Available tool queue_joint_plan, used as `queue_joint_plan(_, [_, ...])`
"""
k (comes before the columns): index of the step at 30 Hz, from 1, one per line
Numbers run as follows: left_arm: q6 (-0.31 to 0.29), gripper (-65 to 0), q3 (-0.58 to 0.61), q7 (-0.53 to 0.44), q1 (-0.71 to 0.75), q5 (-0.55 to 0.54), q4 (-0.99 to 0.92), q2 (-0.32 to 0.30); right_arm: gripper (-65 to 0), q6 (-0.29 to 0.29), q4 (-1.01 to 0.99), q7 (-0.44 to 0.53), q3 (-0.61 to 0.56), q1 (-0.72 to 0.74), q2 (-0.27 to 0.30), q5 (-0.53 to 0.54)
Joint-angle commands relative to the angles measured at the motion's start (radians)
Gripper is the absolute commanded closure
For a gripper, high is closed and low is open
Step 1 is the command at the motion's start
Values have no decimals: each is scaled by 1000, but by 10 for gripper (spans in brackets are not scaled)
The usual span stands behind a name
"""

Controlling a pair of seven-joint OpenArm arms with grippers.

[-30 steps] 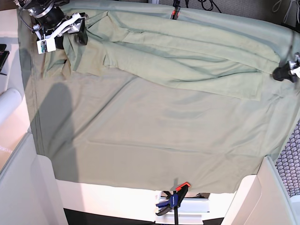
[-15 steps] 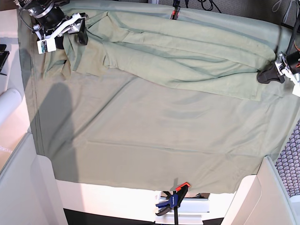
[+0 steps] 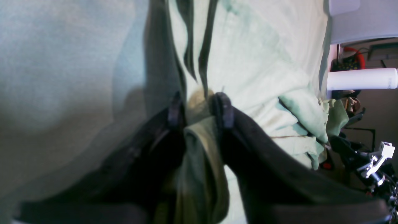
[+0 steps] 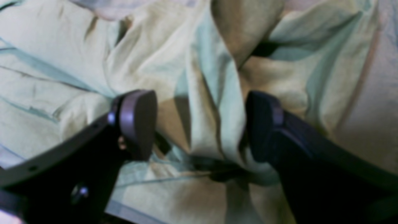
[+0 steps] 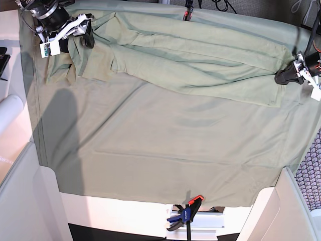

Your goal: Fold the T-shirt properly

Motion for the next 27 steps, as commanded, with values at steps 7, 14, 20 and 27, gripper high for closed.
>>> queue_joint_plan(7, [-2, 0, 2, -95, 2, 31, 8, -15, -440, 1, 18, 26, 7, 3, 9, 11])
queue_joint_plan(14, [-2, 0, 2, -243, 2, 220, 134, -50, -440, 1, 28, 47, 20, 5, 9, 12])
queue_joint_plan(20, [-2, 0, 2, -306, 2, 257, 163, -95, -440, 1, 43, 53, 42, 23, 9, 12])
queue_joint_plan(27, [-2, 0, 2, -375, 2, 282, 163, -101, -440, 1, 43, 54, 42, 36, 9, 12])
